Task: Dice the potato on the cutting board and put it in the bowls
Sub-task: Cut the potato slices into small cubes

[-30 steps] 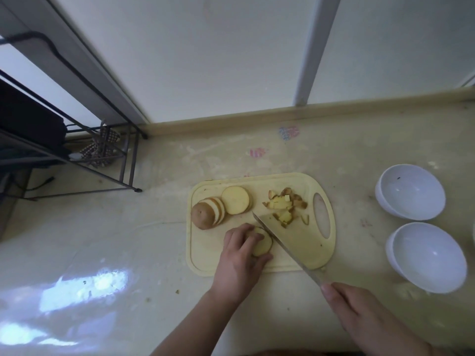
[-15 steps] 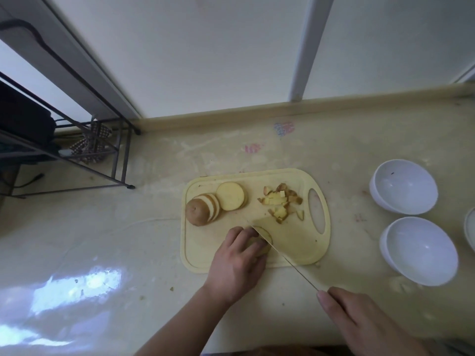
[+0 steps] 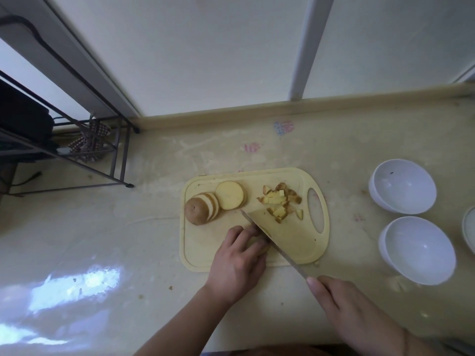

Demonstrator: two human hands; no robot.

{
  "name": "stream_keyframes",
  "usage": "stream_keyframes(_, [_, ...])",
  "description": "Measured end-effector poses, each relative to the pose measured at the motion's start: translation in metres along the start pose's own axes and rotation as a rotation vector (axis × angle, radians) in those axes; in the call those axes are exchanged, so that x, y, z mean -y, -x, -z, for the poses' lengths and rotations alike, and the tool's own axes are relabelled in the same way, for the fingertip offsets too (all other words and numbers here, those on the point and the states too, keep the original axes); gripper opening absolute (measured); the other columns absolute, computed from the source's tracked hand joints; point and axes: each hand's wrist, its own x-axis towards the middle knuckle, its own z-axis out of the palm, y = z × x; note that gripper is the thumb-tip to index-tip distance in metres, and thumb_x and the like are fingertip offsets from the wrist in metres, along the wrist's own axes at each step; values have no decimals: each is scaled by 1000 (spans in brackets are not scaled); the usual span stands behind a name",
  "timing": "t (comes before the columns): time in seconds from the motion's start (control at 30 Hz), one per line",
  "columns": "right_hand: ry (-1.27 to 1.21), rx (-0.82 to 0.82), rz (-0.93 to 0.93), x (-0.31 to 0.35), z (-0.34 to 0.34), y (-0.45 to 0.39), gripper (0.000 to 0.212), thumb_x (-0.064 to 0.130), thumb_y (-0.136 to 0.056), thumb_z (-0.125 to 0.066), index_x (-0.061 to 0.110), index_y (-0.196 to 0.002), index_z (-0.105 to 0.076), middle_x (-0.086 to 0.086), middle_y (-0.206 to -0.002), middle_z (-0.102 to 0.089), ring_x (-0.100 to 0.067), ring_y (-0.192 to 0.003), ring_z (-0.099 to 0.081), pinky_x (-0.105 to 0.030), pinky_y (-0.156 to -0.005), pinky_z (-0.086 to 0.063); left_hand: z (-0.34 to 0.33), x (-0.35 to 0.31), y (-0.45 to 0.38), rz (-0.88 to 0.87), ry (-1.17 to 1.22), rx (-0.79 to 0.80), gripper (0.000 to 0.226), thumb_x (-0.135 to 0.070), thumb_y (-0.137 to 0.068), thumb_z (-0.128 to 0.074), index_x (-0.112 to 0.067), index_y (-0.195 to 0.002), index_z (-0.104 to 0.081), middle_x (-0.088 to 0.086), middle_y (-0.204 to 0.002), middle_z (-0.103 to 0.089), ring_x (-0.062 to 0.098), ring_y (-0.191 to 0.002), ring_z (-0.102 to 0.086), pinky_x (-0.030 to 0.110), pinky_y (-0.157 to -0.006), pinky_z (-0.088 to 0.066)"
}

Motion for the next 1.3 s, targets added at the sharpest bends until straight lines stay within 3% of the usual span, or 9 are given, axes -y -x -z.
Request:
stream_keyframes(0.27, [-60, -39, -10, -9, 5, 5, 48, 50, -98, -42, 16, -64, -46, 6, -57, -60, -8, -62, -54, -32, -73, -45, 3, 2, 3, 54, 46, -21, 22, -23, -86, -75, -9, -104, -71, 6, -114, -61, 26, -105, -56, 31, -88, -51])
stream_keyframes(0.4, [-43, -30, -25, 1, 3, 12, 56, 59, -94, -38, 9, -70, -50, -2, -67, -61, -14, -71, -57, -31, -75, -44, 4, 3, 5, 71, 63, -25, 20, -22, -86, -75, -8, -100, -72, 6, -109, -62, 26, -105, -58, 32, -89, -52])
stream_keyframes(0.5, [-35, 10, -28, 5, -1, 13, 56, 62, -93, -37, 14, -66, -43, 5, -62, -58, -11, -67, -52, -32, -73, -42, 3, 3, 6, 89, 79, -10, 22, -21, -87, -74, -9, -105, -73, 5, -111, -64, 27, -109, -58, 34, -91, -51])
stream_keyframes(0.57, [-23, 27, -29, 6, -1, 13, 64, 74, -86, -28, 15, -65, -41, 12, -63, -59, -10, -66, -51, -32, -73, -42, 3, 4, 6, 93, 83, -7, 23, -22, -87, -74, -9, -106, -73, 4, -112, -65, 27, -111, -58, 34, -92, -51])
stream_keyframes(0.77, [75, 2, -118, 1, 2, 23, 109, 102, -52, 10, 16, -74, -52, -9, -73, -61, -11, -84, -61, -31, -83, -47, 2, 4, 5, 71, 79, -29, 21, -20, -86, -76, -8, -104, -74, 4, -111, -66, 28, -110, -59, 33, -93, -51])
stream_keyframes(1.0, [63, 9, 22, 7, -9, 3, 71, 82, -75, -4, 22, -65, -41, -4, -63, -58, -12, -67, -58, -34, -73, -43, 1, 5, 3, 39, 79, -50, 23, -19, -85, -77, -9, -105, -75, 5, -112, -67, 28, -109, -61, 32, -95, -51])
stream_keyframes(1.1, [31, -56, 88, 0, -8, -2, 81, 92, -75, -6, 21, -62, -44, 0, -58, -58, -10, -61, -53, -36, -68, -40, 2, 8, 4, 21, 61, -41, 23, -20, -85, -78, -9, -105, -75, 5, -111, -67, 27, -107, -61, 32, -93, -52])
stream_keyframes(1.2, [11, -80, 72, -7, -3, -1, 77, 84, -79, -17, 17, -63, -52, 14, -61, -62, -10, -62, -53, -37, -70, -43, 3, 9, 5, 14, 53, -34, 23, -21, -85, -79, -8, -104, -74, 5, -109, -66, 26, -105, -59, 30, -91, -52])
stream_keyframes(1.3, [-27, -65, 76, -5, 0, 0, 85, 97, -71, -11, 20, -59, -46, 12, -57, -60, -9, -59, -51, -29, -64, -38, 4, 10, 6, 16, 58, -40, 22, -21, -85, -79, -8, -102, -73, 4, -108, -65, 26, -104, -59, 29, -91, -51])
